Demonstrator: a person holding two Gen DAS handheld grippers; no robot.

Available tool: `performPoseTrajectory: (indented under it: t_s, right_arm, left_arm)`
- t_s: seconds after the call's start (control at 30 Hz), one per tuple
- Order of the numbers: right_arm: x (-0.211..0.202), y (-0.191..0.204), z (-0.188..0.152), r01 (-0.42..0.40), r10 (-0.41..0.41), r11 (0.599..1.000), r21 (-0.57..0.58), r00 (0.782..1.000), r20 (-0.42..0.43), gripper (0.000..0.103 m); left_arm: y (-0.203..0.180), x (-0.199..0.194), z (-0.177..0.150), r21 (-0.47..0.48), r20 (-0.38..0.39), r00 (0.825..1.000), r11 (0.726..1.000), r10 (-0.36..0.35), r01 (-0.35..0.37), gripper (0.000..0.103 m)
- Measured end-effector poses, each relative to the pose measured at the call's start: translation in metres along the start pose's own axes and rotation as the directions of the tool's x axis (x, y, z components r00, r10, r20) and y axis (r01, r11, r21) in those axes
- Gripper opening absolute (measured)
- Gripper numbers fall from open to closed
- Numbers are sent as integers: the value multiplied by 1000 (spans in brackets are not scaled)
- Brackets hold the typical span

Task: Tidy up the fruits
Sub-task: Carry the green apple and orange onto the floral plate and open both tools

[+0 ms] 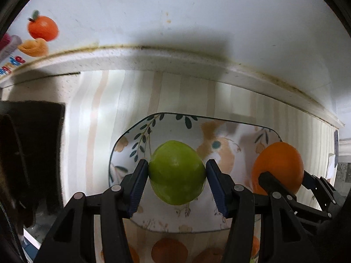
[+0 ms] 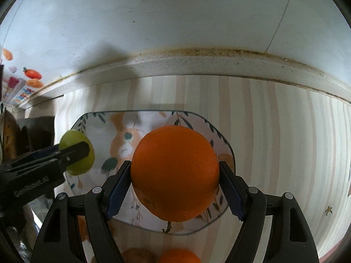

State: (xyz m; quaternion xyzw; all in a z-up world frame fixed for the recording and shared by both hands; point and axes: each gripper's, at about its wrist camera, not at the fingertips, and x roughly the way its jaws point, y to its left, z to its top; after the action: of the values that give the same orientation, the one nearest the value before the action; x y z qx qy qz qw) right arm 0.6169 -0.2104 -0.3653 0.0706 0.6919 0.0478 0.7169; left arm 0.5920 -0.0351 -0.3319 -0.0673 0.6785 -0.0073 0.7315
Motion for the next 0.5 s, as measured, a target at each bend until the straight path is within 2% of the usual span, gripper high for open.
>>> performPoseTrajectory:
  t_s: [0.27, 0.3, 0.47, 0.5]
  right_arm:
    - [18, 1, 18, 5, -5, 1000, 26, 1000, -2, 80]
    - [19, -1, 20, 1, -1, 999, 33, 1000, -6, 80]
    - [21, -7, 24, -23, 25, 998, 64, 999, -38, 81]
    - [20, -8, 25, -24, 28, 997, 71, 999, -43, 88]
  left_arm:
    - [0, 19, 8, -8, -57, 998, 1000, -1, 1, 52]
    - [1, 19, 8, 1, -160, 987, 1000, 7, -7, 53]
    - [-1, 21, 10, -14, -179, 984, 1000, 5, -8, 53]
    - [0, 22, 11, -18, -177, 984, 1000, -4, 0, 54]
